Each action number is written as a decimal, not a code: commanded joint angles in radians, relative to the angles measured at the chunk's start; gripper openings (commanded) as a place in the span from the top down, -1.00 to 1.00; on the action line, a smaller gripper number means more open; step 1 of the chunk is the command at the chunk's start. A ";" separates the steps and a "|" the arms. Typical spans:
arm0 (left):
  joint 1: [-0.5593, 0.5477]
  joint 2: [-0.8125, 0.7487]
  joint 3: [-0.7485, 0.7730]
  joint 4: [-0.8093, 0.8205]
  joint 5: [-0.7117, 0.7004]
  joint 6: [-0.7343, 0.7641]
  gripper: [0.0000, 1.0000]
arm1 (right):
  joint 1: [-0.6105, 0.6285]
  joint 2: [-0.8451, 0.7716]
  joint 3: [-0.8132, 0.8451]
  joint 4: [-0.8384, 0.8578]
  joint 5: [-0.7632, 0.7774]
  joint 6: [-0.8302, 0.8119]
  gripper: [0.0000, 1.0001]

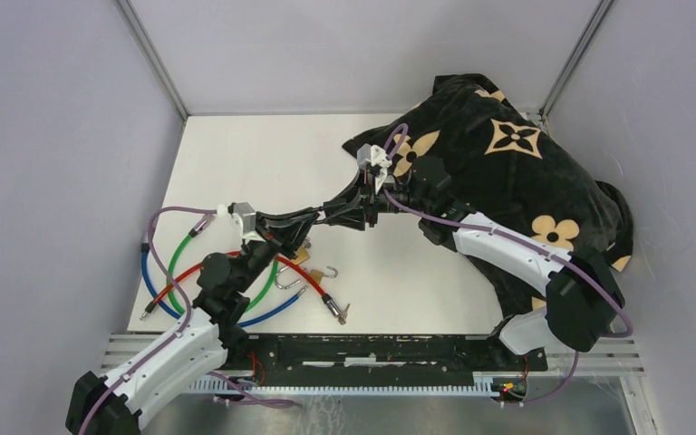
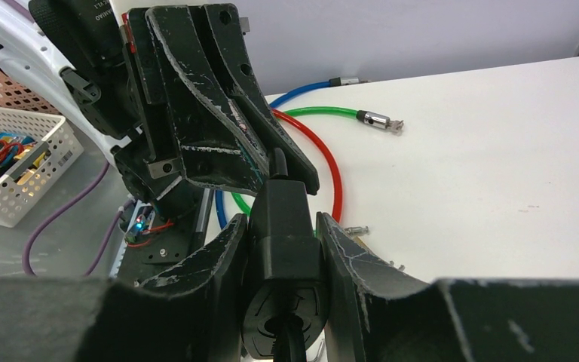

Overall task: Lock with the key
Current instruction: Lock the lock, then place the key at the center of the board.

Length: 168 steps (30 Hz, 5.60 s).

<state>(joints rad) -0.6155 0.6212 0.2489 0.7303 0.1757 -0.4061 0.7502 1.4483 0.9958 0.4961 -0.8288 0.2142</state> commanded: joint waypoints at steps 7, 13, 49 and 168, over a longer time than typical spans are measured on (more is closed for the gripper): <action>-0.182 0.054 0.081 -0.016 0.486 -0.061 0.96 | 0.126 0.089 -0.004 0.168 -0.140 -0.093 1.00; -0.176 0.036 0.112 -0.017 0.505 -0.047 0.96 | 0.120 0.083 -0.040 0.191 -0.160 -0.135 1.00; -0.242 0.107 0.124 0.001 0.526 -0.062 0.97 | 0.150 0.141 0.016 0.177 -0.101 -0.164 1.00; 0.298 -0.327 -0.031 -0.038 0.491 -0.105 0.96 | -0.295 -0.333 -0.190 -0.296 -0.171 -0.318 1.00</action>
<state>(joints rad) -0.3241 0.3187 0.2005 0.5728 0.6991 -0.4816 0.5434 1.1694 0.8440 0.2218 -1.0363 -0.0700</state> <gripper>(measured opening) 0.065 0.022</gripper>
